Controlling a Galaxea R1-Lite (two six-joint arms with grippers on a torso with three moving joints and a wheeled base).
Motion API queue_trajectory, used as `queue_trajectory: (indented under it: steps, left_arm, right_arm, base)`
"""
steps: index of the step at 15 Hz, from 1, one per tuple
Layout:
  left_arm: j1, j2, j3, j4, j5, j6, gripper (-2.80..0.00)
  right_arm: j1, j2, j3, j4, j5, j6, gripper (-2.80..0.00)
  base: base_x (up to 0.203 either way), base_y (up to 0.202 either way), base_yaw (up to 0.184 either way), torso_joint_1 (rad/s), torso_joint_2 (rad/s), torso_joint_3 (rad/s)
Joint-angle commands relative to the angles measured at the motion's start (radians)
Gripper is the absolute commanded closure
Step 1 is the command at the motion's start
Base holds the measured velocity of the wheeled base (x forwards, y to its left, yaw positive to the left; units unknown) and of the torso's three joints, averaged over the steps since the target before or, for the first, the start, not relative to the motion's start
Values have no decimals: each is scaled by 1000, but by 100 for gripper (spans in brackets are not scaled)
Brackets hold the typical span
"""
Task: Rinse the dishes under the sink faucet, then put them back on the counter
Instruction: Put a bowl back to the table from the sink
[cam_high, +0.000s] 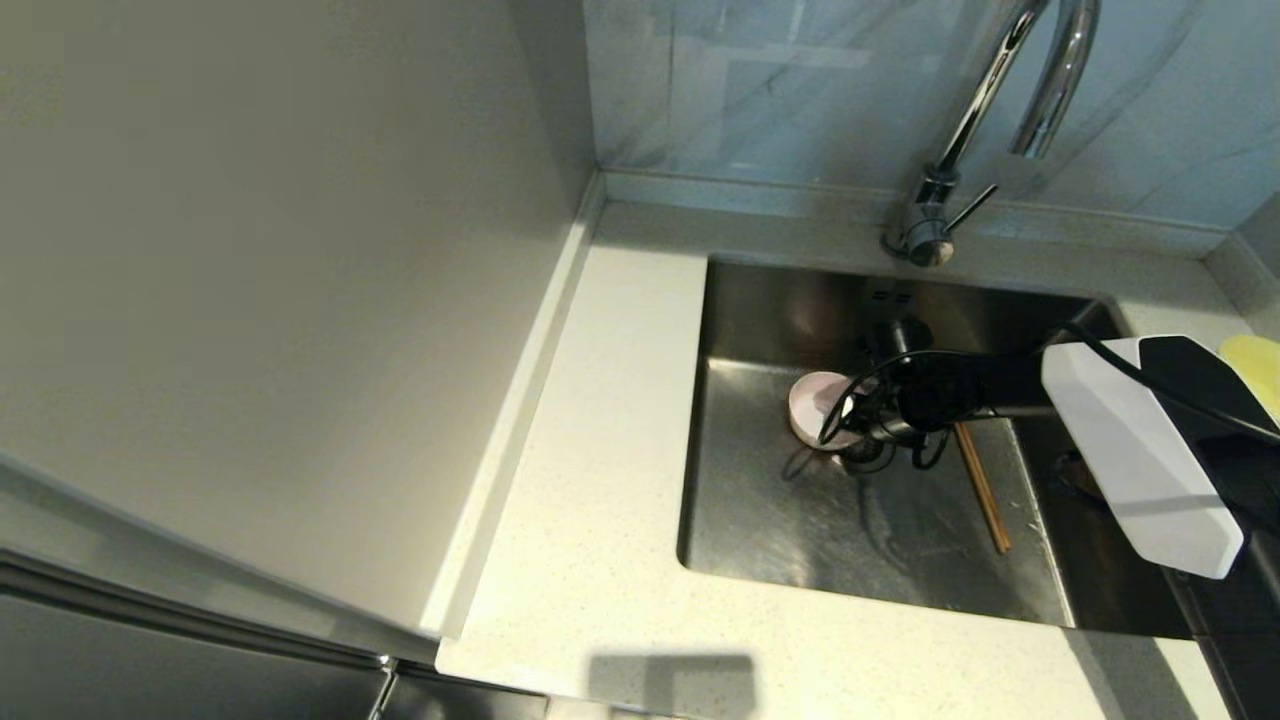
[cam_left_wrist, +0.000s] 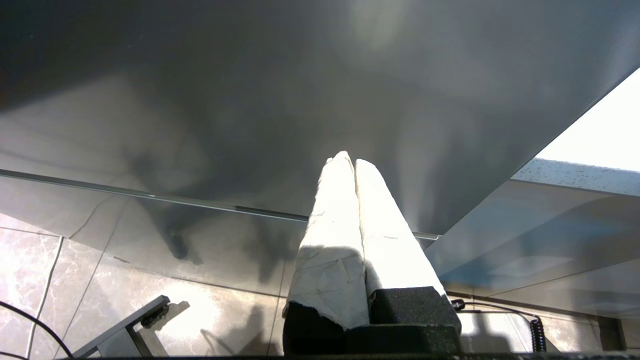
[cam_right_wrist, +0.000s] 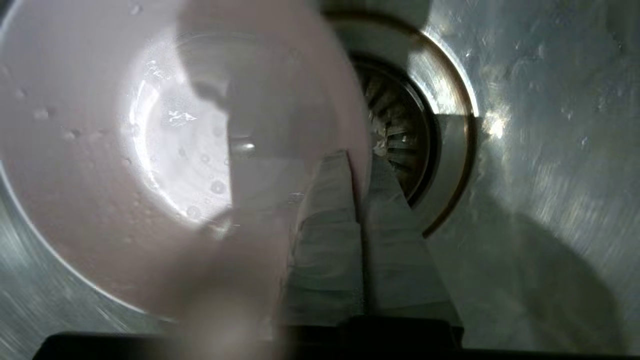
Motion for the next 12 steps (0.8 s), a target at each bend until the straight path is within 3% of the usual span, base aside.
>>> queue_trajectory:
  steps: [1, 6, 12]
  left_arm:
    - [0, -3, 0, -1, 0, 0, 0]
    - [0, -3, 0, -1, 0, 0, 0]
    - [0, -3, 0, -1, 0, 0, 0]
  right_arm:
    - [-1, -3, 2, 6, -2, 0, 0]
    - [-35, -109, 37, 10, -21, -17, 0]
    - [-170, -362, 270, 9, -28, -137, 0]
  base:
    - [0, 0, 0, 0, 0, 0]
    - [0, 0, 0, 0, 0, 0]
    - [0, 0, 0, 0, 0, 0]
